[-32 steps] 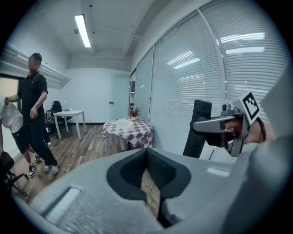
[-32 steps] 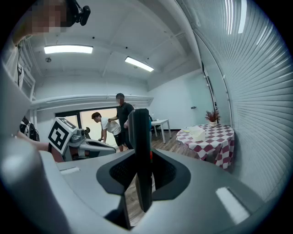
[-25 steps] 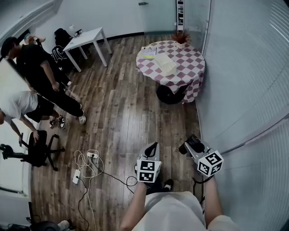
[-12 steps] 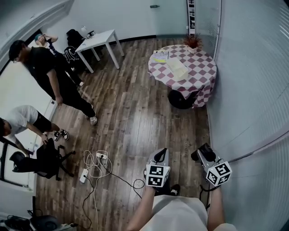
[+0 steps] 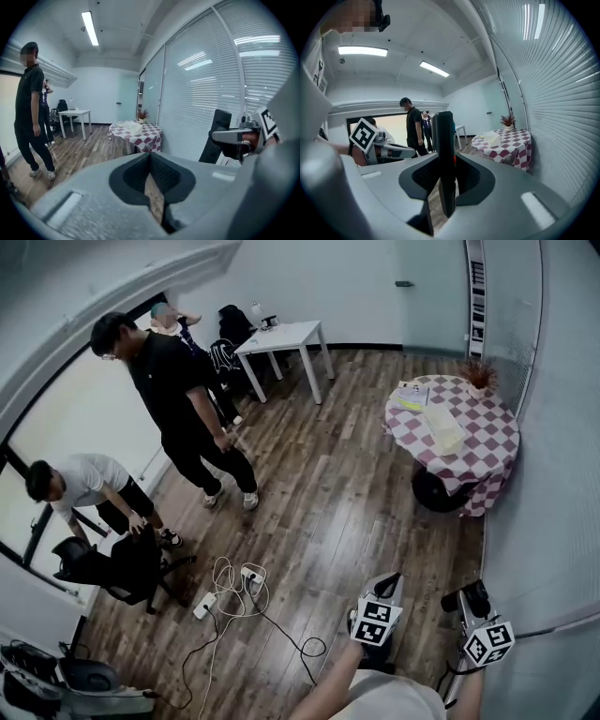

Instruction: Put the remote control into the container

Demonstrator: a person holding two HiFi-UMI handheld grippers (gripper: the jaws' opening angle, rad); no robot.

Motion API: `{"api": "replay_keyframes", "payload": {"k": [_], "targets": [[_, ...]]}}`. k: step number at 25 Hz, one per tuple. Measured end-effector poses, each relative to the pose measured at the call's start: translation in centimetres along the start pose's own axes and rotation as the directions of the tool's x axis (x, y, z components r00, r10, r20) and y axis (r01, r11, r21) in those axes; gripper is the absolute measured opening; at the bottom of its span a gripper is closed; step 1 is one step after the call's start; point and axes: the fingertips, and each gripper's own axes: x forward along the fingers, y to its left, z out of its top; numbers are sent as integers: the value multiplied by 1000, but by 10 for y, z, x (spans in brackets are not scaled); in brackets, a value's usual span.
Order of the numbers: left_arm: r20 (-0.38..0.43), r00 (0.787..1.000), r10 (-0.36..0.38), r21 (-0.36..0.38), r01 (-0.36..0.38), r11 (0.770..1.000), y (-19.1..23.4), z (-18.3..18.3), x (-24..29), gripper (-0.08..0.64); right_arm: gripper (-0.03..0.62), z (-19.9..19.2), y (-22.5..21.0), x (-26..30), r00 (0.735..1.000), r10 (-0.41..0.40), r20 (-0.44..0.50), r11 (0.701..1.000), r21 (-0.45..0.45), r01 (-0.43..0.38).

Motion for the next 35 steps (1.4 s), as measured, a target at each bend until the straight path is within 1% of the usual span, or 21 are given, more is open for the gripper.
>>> {"api": "replay_keyframes", "payload": {"k": [3, 6, 10, 12, 14, 16, 19, 23, 28, 35], "targets": [[4, 1000, 8, -27, -8, 1000, 13, 4, 20, 6, 80, 3, -9, 14, 1000, 0, -5, 1000, -4, 0], [10, 1000, -3, -31, 3, 1000, 20, 10, 41, 6, 80, 5, -27, 26, 1000, -16, -9, 1000, -6, 16], [15, 1000, 0, -40, 1, 999, 42, 23, 63, 6, 80, 10, -41, 57, 998, 4, -56, 1000, -25, -5], [-4, 999, -38, -40, 38, 998, 46, 26, 76, 6, 80, 17, -45, 64, 998, 7, -62, 999, -31, -9], [-28, 997, -76, -48, 75, 996, 51, 26, 87, 6, 80, 27, -48, 69, 999, 4, -40, 1000, -24, -5], [-31, 997, -67, -64, 65, 996, 67, 30, 98, 6, 80, 37, -56, 77, 1000, -5, -22, 1000, -21, 4], [-23, 999, -49, -79, 47, 996, 87, 39, 115, 6, 80, 41, -72, 92, 999, -27, -29, 1000, -15, 26], [-27, 998, -62, -80, 59, 995, 108, 49, 136, 6, 80, 47, -82, 114, 998, -51, -33, 999, -3, 51], [-21, 997, -76, -71, 74, 995, 130, 60, 157, 6, 80, 61, -82, 144, 997, -67, -34, 997, -36, 66], [-7, 1000, -26, -135, 25, 991, 171, 56, 163, 6, 80, 60, -75, 168, 996, -66, -57, 995, -74, 62]]}}
